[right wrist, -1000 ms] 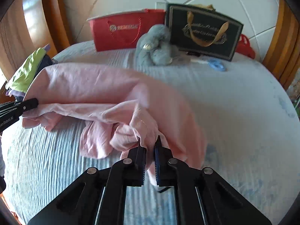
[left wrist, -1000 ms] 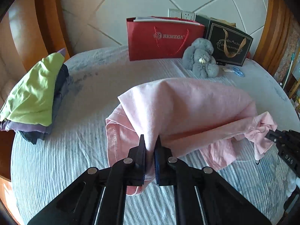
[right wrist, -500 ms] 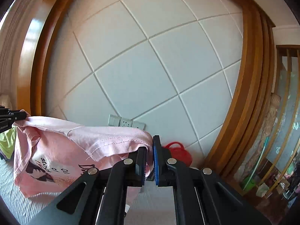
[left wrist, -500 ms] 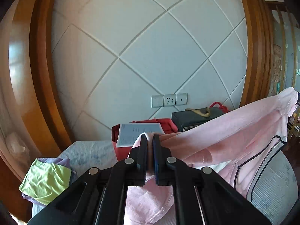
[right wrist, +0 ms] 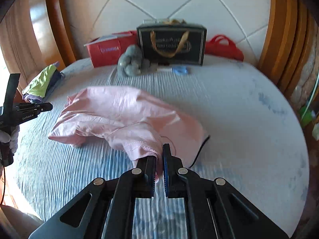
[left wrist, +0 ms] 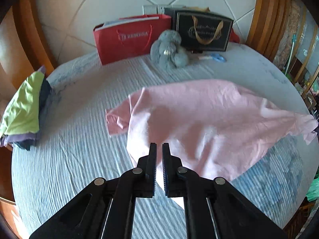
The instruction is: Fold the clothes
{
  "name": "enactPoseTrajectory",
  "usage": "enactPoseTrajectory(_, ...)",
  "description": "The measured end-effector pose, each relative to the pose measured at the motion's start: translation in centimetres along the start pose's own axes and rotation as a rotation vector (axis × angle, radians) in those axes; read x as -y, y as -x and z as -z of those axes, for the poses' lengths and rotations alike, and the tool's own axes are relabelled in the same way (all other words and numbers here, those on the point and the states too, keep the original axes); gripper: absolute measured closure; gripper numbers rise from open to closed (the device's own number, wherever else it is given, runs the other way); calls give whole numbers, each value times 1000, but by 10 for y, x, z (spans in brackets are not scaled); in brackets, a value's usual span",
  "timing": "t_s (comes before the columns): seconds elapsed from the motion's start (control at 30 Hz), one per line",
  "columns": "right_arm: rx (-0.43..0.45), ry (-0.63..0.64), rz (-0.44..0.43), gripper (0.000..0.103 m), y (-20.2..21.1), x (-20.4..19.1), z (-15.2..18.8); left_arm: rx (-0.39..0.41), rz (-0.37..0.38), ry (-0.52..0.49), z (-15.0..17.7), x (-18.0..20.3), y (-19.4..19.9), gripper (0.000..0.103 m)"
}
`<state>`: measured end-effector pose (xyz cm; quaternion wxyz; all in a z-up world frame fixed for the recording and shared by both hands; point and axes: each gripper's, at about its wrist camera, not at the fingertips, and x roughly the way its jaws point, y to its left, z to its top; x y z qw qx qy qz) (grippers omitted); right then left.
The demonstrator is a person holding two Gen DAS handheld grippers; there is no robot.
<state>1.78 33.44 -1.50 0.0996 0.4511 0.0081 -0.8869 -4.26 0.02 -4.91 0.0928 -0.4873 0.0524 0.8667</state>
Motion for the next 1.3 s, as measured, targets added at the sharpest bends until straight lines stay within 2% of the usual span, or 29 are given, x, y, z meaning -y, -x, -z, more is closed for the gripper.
enactPoseTrajectory(0.13, -172, -55, -84, 97, -32, 9, 54, -106, -12, 27, 32, -11, -20, 99)
enactPoseTrajectory(0.17, -211, -61, -100, 96, -39, 11, 61, -110, -11, 43, 33, -15, -21, 99)
enactPoseTrajectory(0.23, -230, -75, -95, 88, -40, 15, 69, -94, -20, 87, 26, -28, -20, 97)
enactPoseTrajectory(0.27, -225, -86, -100, 84, -37, 20, 69, -78, -15, 110, 19, -33, -20, 92)
enactPoseTrajectory(0.3, -211, -98, -93, 73, -32, 22, 65, -63, -10, 133, 11, -38, -21, 86)
enactPoseTrajectory(0.33, -193, -108, -78, 56, -26, 28, 63, -47, -5, 156, 4, -43, -21, 69)
enactPoseTrajectory(0.37, -173, -120, -69, 50, -21, 35, 59, -31, 1, 179, -3, -49, -21, 56)
enactPoseTrajectory(0.4, -153, -132, -61, 45, -16, 42, 55, -25, 0, 190, -11, -53, -26, 54)
enactPoseTrajectory(0.53, -73, -182, -28, 45, -4, 71, 29, -25, -13, 214, -41, -67, -47, 54)
enactPoseTrajectory(0.67, -57, -189, 6, 44, -29, 91, -6, -72, -21, 218, -56, -62, -82, 54)
enactPoseTrajectory(0.8, -105, -187, -6, 43, -83, 98, -36, -113, -26, 228, -56, -53, -107, 56)
enactPoseTrajectory(0.83, -122, -185, -4, 42, -97, 97, -41, -123, -30, 230, -55, -50, -110, 75)
enactPoseTrajectory(0.87, -139, -183, -3, 39, -111, 97, -45, -133, -33, 231, -53, -48, -114, 99)
enactPoseTrajectory(0.9, -168, -186, -7, 39, -126, 96, -47, -132, -43, 217, -52, -45, -112, 99)
enactPoseTrajectory(0.93, -199, -190, -13, 46, -140, 96, -48, -130, -53, 203, -50, -41, -111, 99)
enactPoseTrajectory(0.97, -232, -185, -12, 61, -153, 93, -48, -128, -64, 188, -48, -38, -110, 100)
enactPoseTrajectory(1.0, -273, -165, 4, 95, -165, 89, -48, -119, -75, 168, -48, -35, -105, 100)
enactPoseTrajectory(1.03, -285, -145, 18, 101, -170, 83, -48, -109, -68, 168, -46, -36, -97, 100)
enactPoseTrajectory(1.1, -216, -114, 10, 101, -156, 74, -51, -89, -50, 172, -43, -38, -79, 100)
enactPoseTrajectory(1.17, -229, -117, -19, 101, -137, 72, -29, -71, -21, 172, -36, -41, -58, 100)
enactPoseTrajectory(1.3, -263, -125, -80, 101, -98, 69, 15, -76, 12, 90, -4, -36, -23, 100)
